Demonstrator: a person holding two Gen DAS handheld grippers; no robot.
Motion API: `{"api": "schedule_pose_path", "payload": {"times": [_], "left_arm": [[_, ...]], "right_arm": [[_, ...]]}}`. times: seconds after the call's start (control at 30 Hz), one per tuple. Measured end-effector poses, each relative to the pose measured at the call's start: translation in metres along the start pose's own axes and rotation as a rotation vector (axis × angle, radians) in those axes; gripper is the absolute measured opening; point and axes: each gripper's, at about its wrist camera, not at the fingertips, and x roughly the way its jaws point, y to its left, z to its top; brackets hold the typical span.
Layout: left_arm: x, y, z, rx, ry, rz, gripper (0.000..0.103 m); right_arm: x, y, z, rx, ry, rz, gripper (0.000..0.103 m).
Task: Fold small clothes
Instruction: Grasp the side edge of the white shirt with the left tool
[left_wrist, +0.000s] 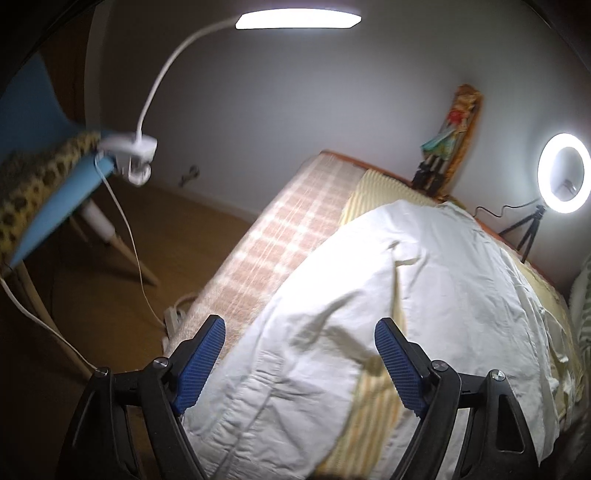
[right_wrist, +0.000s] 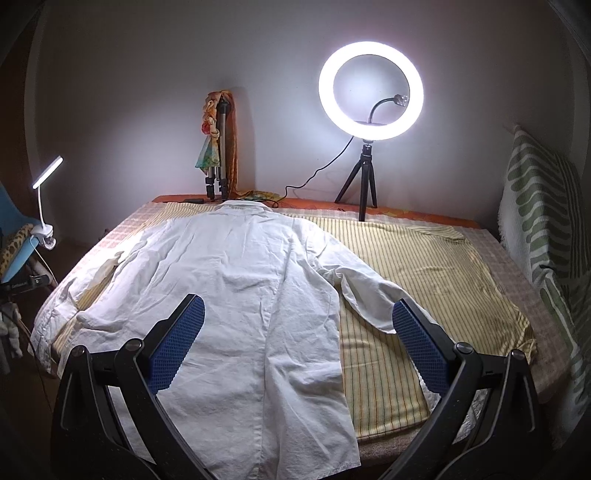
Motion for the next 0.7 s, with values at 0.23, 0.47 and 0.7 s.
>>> {"api": "schedule_pose_path", "payload": {"times": [0.23,0.47,0.7], "left_arm": [[0.044,0.027,-0.005,-0.078,0.104,-0.053,0.082],[0.055,0.025,-0.009,-0.053,0.116,-0.053,0.037],[0.044,0.016,-0.007,-0.043,0.066,-0.111,0.003]], "right_arm": [[0.006,0.014,0.001,-0.037,0.012,0.008,0.103],[0.012,0.023,0.002,-0.047,0.024,0.031,0.103],[0.016,0.029,0.001,-0.061,0.030,0.037,0.103]]}}
